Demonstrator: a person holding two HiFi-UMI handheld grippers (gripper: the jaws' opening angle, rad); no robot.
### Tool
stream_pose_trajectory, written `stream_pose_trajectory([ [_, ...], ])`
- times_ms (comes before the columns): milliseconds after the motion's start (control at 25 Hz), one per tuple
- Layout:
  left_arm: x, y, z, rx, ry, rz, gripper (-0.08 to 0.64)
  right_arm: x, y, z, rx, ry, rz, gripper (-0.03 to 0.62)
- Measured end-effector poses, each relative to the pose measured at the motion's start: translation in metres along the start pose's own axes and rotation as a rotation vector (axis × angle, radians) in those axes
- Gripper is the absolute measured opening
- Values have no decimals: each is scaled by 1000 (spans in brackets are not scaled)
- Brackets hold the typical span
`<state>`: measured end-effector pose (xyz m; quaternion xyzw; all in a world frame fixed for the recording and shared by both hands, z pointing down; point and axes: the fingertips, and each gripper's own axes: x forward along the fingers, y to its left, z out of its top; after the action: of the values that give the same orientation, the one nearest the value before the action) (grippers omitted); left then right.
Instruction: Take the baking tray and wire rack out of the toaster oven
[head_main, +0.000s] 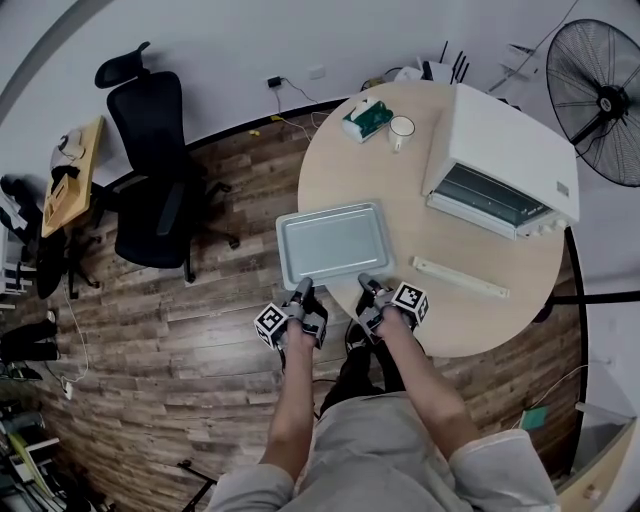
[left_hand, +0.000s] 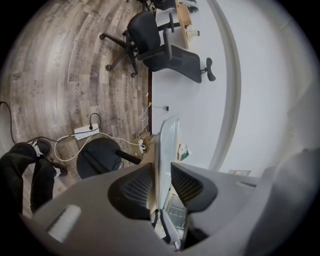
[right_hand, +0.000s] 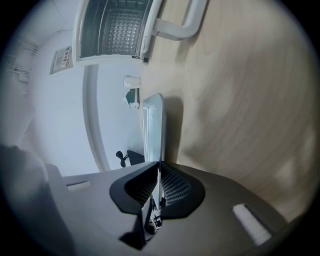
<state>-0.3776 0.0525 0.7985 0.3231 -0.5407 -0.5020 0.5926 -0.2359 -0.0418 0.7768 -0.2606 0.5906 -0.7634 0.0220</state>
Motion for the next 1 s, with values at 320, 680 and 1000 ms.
stream_pose_trajectory([
  [320,11,-4,9,33,10,24,140,-3,-13,-4,-17,37,-68,18],
  [680,24,-4,16,51,-11,52,140,-24,-27,-22,-93,167,-101,18],
  [1000,15,-12,18,66,-14,74,141,-62,24,-37,-398,209,38,20],
])
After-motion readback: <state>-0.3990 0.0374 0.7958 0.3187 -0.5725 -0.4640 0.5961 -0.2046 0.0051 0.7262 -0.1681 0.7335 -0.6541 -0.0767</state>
